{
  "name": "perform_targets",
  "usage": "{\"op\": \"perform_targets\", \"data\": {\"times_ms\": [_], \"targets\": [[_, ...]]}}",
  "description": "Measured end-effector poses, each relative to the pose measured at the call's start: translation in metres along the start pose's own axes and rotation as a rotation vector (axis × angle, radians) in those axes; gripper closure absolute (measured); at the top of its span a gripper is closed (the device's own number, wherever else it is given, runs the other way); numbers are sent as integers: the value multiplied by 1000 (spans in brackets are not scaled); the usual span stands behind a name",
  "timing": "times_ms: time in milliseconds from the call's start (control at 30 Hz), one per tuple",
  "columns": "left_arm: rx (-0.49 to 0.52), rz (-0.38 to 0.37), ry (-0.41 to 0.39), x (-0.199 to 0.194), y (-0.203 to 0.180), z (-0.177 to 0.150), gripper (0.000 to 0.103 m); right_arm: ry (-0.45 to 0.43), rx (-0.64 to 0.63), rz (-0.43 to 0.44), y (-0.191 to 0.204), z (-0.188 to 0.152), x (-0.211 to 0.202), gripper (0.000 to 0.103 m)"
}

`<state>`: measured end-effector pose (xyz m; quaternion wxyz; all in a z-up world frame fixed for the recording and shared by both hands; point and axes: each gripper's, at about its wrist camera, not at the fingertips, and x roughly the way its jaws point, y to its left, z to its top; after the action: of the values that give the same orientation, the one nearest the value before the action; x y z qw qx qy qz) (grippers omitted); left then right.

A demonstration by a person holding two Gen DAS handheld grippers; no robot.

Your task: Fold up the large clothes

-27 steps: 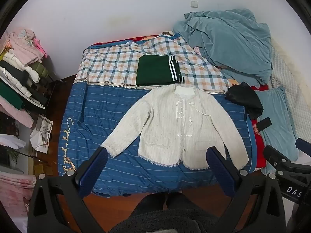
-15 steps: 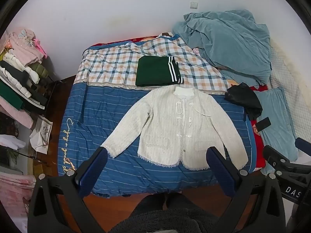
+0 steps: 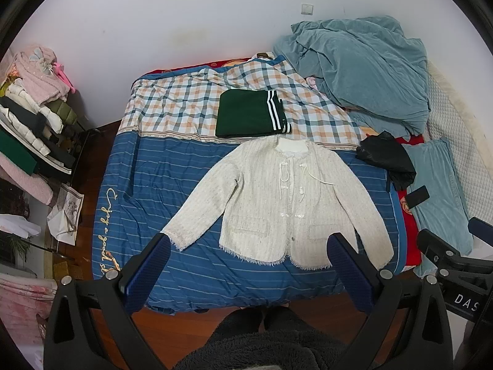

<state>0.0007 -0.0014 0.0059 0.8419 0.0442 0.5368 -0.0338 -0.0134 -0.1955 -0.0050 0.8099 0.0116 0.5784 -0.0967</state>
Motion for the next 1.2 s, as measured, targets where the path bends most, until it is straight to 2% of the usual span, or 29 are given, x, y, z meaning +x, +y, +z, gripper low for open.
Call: {"op": "perform_targets", "data": {"times_ms": [1200], "targets": [[2, 3, -21, -8, 5, 6, 0, -9, 3, 2, 5, -3, -9, 0]]}}
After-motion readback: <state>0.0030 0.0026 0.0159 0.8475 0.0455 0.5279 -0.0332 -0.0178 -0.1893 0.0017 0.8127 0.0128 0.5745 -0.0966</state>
